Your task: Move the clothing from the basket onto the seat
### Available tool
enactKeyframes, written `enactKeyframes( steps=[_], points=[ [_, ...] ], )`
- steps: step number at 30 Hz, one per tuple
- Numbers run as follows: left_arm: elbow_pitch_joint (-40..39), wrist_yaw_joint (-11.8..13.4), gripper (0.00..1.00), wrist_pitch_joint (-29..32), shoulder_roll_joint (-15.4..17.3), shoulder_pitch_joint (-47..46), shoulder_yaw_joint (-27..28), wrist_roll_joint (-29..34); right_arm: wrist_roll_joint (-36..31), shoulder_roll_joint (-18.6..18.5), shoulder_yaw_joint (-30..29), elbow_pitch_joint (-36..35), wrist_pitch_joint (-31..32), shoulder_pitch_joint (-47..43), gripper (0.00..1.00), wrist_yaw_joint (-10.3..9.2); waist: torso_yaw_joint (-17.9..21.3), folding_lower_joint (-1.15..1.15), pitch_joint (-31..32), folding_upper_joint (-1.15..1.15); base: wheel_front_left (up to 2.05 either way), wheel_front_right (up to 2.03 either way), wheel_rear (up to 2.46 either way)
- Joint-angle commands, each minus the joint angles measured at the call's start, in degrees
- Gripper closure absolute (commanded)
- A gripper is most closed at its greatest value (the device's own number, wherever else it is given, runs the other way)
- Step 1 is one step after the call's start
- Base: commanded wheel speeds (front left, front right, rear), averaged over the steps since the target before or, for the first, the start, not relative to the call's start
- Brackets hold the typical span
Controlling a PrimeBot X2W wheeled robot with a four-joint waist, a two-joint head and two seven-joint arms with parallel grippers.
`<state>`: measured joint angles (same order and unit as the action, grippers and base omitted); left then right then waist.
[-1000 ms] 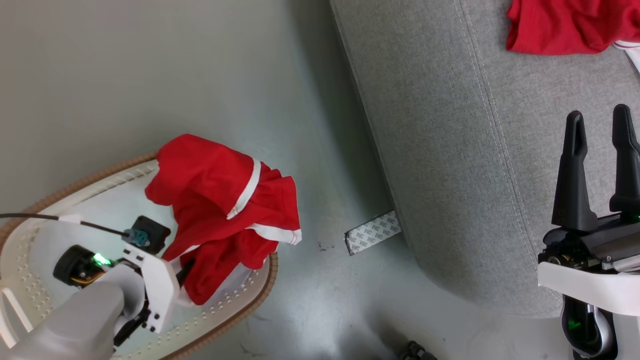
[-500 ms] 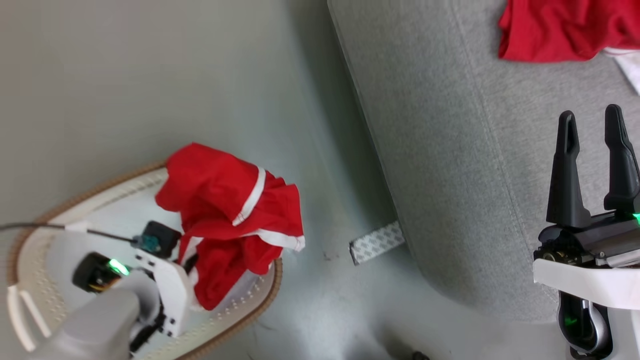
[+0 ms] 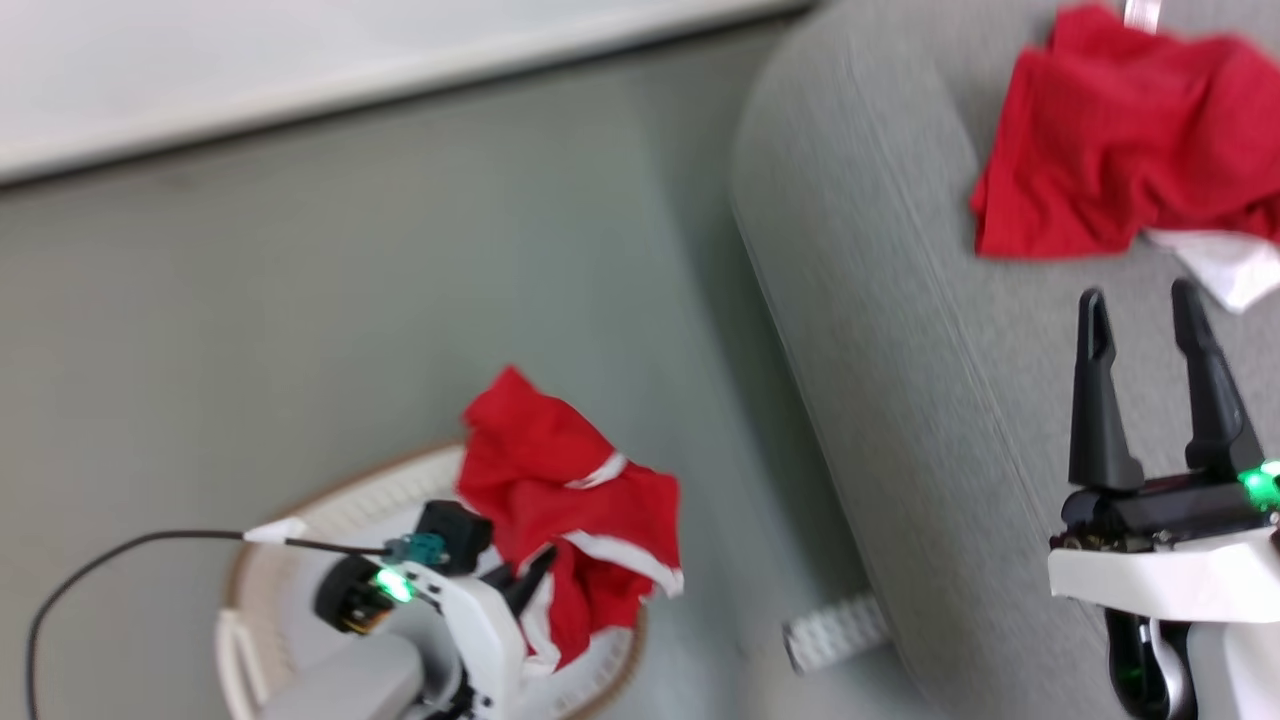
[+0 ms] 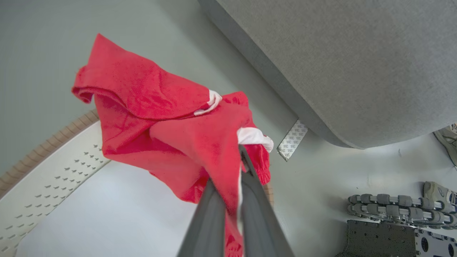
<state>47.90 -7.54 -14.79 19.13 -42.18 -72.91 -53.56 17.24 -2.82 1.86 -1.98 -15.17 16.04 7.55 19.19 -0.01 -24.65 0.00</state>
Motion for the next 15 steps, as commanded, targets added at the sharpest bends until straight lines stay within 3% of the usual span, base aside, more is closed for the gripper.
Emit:
enactKeyframes(
  steps=[1, 15],
  points=[
    [-0.78, 0.11, 1.0, -0.37, -0.62, 1.37, 0.55, -0.53, -0.63, -0.11, -0.2, 0.69, 0.04, -1.09, 0.0, -0.13, -5.13, 0.01, 8.23, 0.0, 0.0, 0.0, 0.0],
    [-15.95, 0.54, 1.0, -0.35, -2.7, 8.09, 18.6, 7.91, -0.17, -1.82, 1.72, 6.82, 0.05, -6.64, 0.0, -0.13, -11.81, 0.01, 24.34, 0.0, 0.0, 0.0, 0.0]
  ],
)
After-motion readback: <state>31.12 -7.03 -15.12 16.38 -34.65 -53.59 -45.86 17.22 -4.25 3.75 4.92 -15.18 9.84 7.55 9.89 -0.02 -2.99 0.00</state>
